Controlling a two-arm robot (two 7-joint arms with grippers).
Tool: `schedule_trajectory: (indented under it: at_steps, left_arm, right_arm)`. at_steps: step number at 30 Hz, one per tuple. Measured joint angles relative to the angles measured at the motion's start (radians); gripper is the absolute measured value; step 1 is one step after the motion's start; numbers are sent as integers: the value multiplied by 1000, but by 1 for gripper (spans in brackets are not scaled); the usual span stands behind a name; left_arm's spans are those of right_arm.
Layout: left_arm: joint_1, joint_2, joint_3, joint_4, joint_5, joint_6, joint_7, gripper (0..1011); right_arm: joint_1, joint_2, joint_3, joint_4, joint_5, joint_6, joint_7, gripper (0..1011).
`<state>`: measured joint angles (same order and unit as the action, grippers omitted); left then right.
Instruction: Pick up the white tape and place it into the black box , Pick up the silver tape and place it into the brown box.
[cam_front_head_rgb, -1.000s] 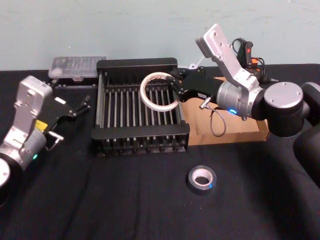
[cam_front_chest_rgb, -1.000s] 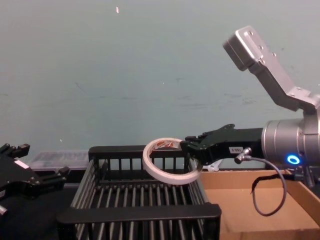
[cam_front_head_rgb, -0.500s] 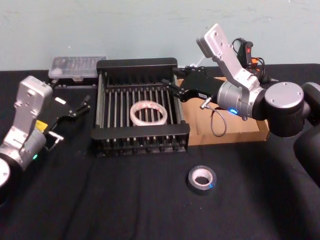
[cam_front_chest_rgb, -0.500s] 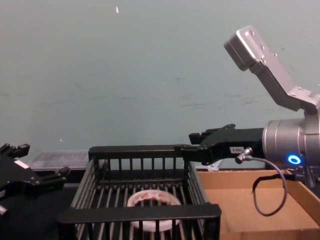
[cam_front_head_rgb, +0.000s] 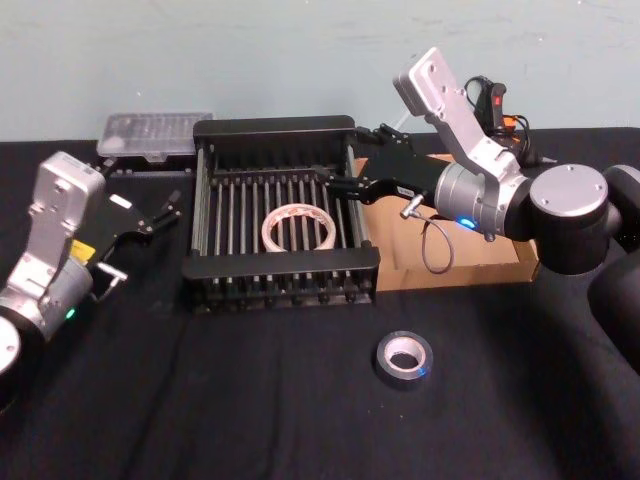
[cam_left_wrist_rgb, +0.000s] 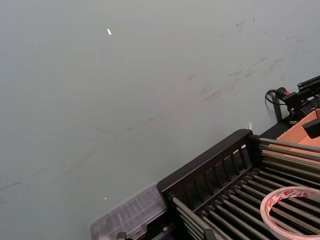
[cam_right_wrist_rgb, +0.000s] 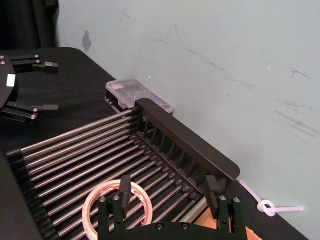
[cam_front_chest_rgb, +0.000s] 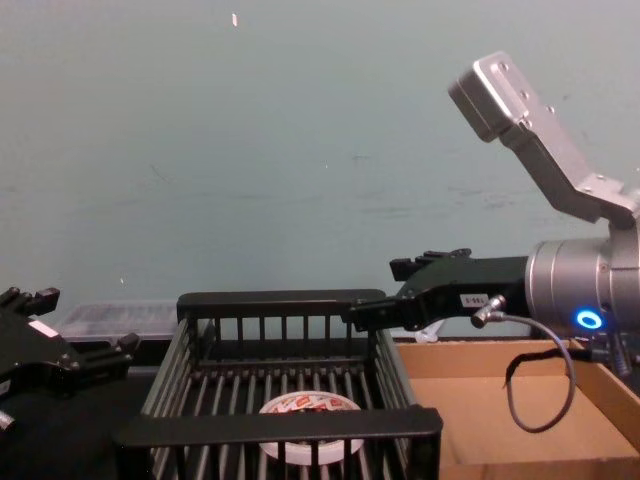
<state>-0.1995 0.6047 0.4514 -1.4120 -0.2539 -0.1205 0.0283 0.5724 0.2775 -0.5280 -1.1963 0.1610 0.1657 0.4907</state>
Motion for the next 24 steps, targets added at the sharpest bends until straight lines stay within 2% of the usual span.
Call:
schedule_trajectory:
  at_steps: [3, 5, 14, 20, 24]
  left_arm:
    - [0, 0, 0, 0, 0, 0, 0, 1001]
    - [0, 0, 0, 0, 0, 0, 0, 1001]
    - [0, 0, 0, 0, 0, 0, 0, 1001]
    - [0, 0, 0, 0, 0, 0, 0, 1001]
    - [0, 0, 0, 0, 0, 0, 0, 1001]
  right_arm:
    - [0, 0, 0, 0, 0, 0, 0, 987]
    - [0, 0, 0, 0, 0, 0, 0, 1002]
    - [-7, 9, 9, -29, -1, 21, -11, 1002]
    - [-33, 37, 32, -89, 9, 44, -17, 1002]
    - [-70, 71, 59, -153, 26, 69, -25, 1002]
